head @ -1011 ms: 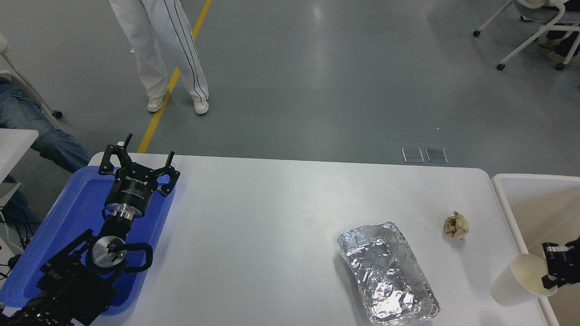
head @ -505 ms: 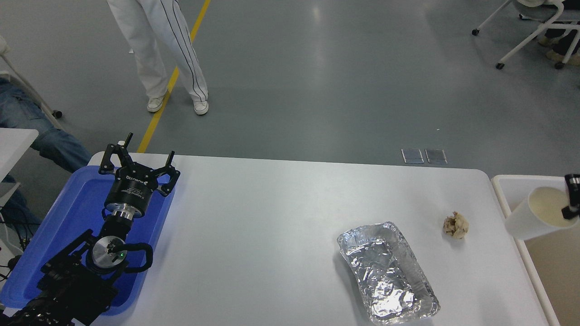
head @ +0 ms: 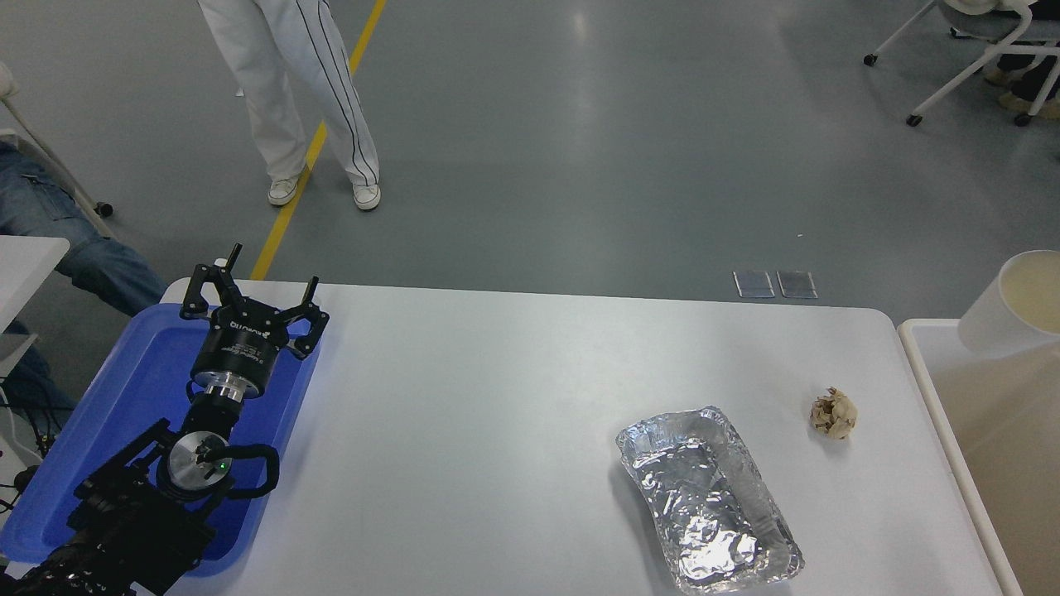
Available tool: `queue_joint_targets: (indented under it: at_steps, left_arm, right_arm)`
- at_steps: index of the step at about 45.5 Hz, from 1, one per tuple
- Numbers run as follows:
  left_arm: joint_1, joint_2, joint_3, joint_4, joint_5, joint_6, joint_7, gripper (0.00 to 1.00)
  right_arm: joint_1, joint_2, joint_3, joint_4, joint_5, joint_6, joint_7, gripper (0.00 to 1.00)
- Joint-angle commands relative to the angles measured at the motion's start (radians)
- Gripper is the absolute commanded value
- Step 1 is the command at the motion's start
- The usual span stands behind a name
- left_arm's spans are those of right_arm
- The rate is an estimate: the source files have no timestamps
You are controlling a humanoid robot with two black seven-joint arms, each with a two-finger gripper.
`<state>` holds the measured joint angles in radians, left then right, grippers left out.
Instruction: Pick up paper cup place in dustbin
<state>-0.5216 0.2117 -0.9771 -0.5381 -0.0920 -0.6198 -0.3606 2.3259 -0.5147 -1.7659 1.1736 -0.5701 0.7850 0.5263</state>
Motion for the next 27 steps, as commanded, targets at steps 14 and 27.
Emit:
queue_joint_targets:
  at_steps: [14,27]
  left_arm:
    - [0.0,0.0,0.0,0.0,0.0,0.0,0.0,1.0]
    - [0.0,0.0,0.0,0.0,0.0,0.0,0.0,1.0]
  right_arm:
    - [0.024,-0.024,-0.013,-0.008,-0.03,0.0,-0.002,0.0]
    - [-0.086,-0.179,-0.003,-0.11,-0.091,0.0,-0.005,0.0]
